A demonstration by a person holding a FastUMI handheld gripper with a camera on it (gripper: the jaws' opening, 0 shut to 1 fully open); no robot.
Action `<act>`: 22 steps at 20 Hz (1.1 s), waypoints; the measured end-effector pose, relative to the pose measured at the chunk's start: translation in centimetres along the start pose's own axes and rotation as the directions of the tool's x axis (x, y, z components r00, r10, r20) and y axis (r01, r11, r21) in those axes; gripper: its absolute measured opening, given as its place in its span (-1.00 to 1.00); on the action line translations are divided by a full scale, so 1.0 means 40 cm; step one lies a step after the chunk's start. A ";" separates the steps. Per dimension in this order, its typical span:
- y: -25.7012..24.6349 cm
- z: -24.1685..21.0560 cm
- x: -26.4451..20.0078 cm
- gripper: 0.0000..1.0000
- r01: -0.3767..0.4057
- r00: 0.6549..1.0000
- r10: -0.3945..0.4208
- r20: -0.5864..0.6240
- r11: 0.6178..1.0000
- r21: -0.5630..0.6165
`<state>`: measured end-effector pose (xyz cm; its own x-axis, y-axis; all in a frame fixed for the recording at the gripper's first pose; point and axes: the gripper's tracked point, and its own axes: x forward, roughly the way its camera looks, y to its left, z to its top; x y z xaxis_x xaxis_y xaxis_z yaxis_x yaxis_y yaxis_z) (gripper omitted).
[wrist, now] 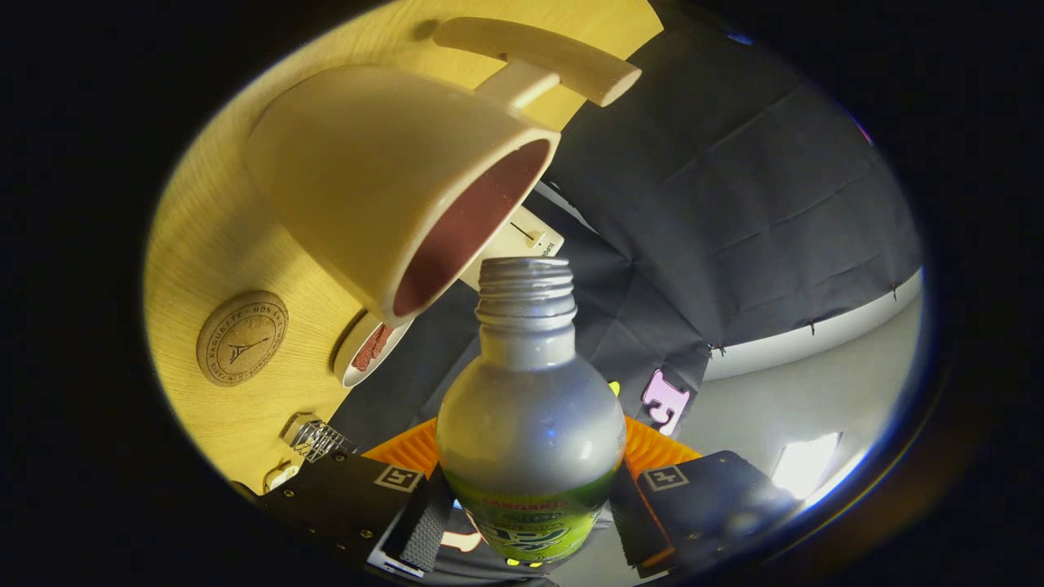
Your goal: Take the bottle from table, then pour the juice into the cup, finally place the bottle on the coaster
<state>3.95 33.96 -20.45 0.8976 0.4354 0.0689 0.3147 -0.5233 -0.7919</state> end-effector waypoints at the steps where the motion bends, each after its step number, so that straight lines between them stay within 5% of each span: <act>1: -0.001 0.002 -0.004 0.64 0.000 1.000 0.000 -0.001 1.000 0.005; 10: 0.002 -0.007 -0.005 0.63 0.008 1.000 -0.008 -0.019 0.999 0.033; 22: 0.040 -0.030 0.004 0.64 -0.070 0.994 0.095 -0.053 0.934 0.351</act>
<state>4.98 32.30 -20.98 0.9385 0.3443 0.0261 0.1228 -0.2621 -0.9572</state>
